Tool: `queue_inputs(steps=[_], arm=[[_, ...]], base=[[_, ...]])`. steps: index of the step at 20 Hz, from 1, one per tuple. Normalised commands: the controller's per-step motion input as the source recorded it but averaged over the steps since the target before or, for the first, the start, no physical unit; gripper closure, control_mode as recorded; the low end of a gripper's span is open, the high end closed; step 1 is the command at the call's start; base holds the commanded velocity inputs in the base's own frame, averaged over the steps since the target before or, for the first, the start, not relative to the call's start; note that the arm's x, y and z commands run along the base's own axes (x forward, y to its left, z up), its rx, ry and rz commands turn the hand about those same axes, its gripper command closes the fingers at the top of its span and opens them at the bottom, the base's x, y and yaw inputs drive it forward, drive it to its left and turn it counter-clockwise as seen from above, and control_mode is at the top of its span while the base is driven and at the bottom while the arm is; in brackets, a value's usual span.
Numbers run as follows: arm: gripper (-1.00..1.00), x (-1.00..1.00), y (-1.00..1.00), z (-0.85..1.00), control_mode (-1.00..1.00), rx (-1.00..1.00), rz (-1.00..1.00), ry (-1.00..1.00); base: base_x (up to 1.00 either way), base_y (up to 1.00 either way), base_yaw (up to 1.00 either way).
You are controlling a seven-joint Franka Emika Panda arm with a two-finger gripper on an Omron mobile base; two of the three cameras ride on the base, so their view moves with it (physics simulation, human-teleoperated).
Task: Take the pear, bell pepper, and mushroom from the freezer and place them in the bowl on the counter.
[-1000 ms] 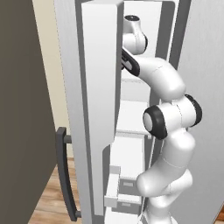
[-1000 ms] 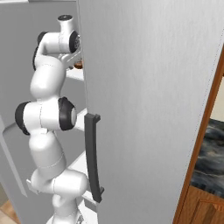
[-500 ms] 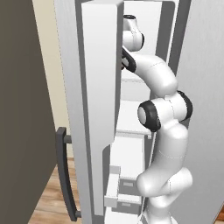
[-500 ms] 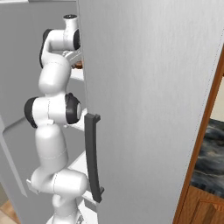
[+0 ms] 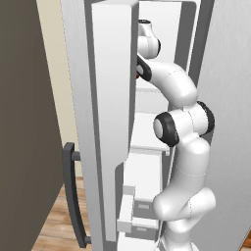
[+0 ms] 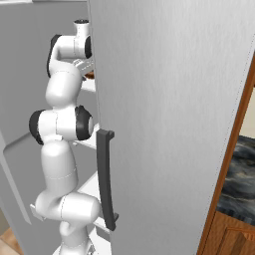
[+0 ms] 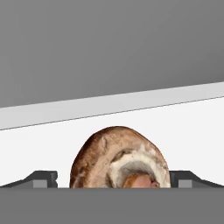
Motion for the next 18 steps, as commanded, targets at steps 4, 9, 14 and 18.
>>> queue_inputs(steps=[4, 9, 14, 18], arm=[[1.0, 0.11, 0.08, -0.26, -1.0, -0.01, 0.03, 0.09], [1.0, 0.15, 0.23, -0.28, -1.0, -0.04, 0.03, 0.12], [1.0, 0.09, 0.03, -0.26, -1.0, -0.01, 0.04, 0.04], [1.0, -0.05, 0.0, -0.01, -1.0, 0.0, 0.01, -0.06]], base=[[0.0, 0.0, 0.0], [0.0, 0.0, 0.0], [0.0, 0.0, 0.0], [0.0, 0.0, 0.0]])
